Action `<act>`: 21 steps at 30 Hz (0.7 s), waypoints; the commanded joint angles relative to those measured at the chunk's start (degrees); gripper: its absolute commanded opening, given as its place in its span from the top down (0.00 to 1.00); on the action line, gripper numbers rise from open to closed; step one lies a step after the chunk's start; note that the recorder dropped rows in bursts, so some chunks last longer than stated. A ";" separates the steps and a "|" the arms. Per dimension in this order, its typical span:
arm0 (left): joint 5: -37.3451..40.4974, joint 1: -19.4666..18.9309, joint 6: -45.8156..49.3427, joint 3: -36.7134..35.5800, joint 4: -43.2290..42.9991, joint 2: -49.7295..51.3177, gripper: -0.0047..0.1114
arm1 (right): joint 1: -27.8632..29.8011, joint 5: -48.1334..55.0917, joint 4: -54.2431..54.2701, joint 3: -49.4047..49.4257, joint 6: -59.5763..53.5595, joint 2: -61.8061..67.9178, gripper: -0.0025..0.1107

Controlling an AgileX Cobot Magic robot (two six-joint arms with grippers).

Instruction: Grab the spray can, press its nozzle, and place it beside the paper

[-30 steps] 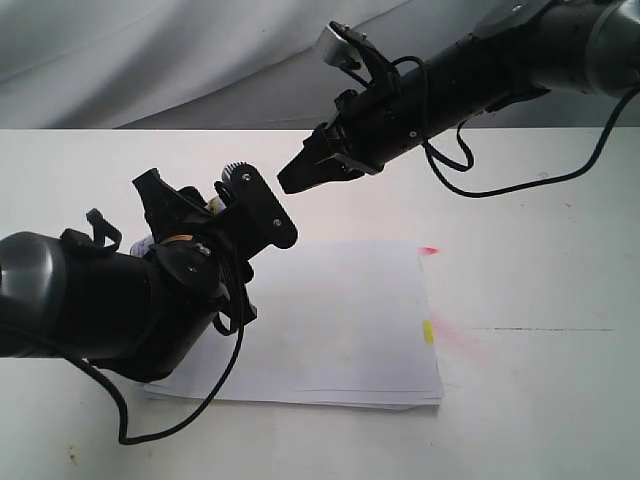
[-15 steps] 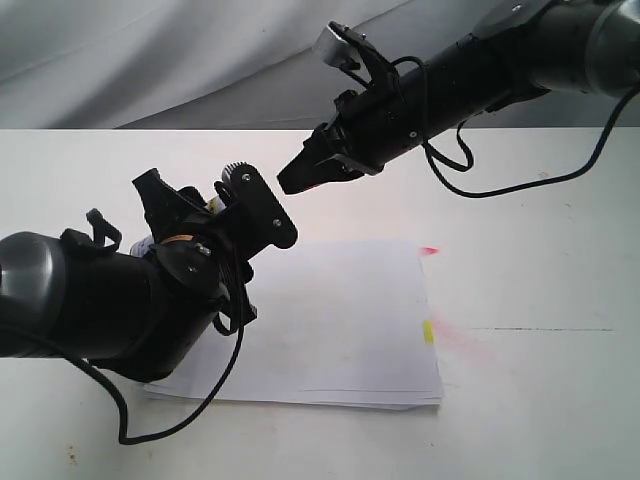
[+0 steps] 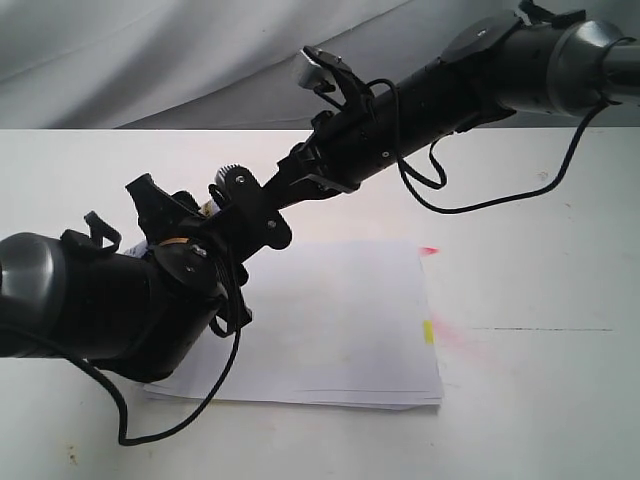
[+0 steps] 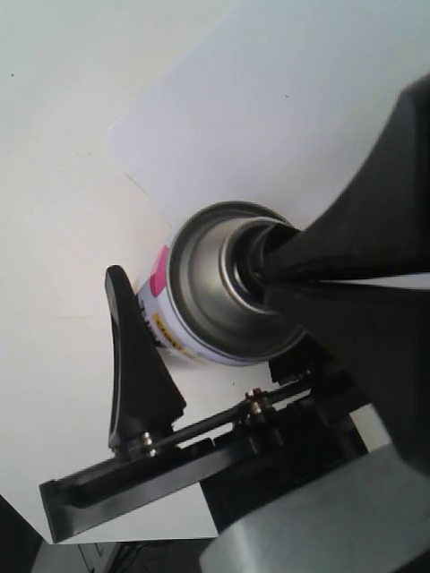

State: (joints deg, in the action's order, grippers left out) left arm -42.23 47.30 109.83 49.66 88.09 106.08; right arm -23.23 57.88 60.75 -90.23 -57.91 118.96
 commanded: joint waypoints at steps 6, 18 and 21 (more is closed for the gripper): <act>-1.44 0.27 -0.20 0.56 -3.76 -0.50 0.96 | -0.20 0.61 1.73 0.18 -1.84 0.56 0.98; -1.44 0.27 -0.32 0.56 -5.25 -0.50 0.96 | -0.33 1.25 1.73 0.18 -1.84 0.56 0.98; -1.44 0.27 -0.32 0.56 -5.25 -0.50 0.96 | -0.79 1.23 1.73 0.18 -1.84 0.56 0.98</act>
State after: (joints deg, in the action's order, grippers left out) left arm -43.09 47.20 109.83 49.66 87.28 106.43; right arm -23.23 58.11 61.92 -90.23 -59.10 119.20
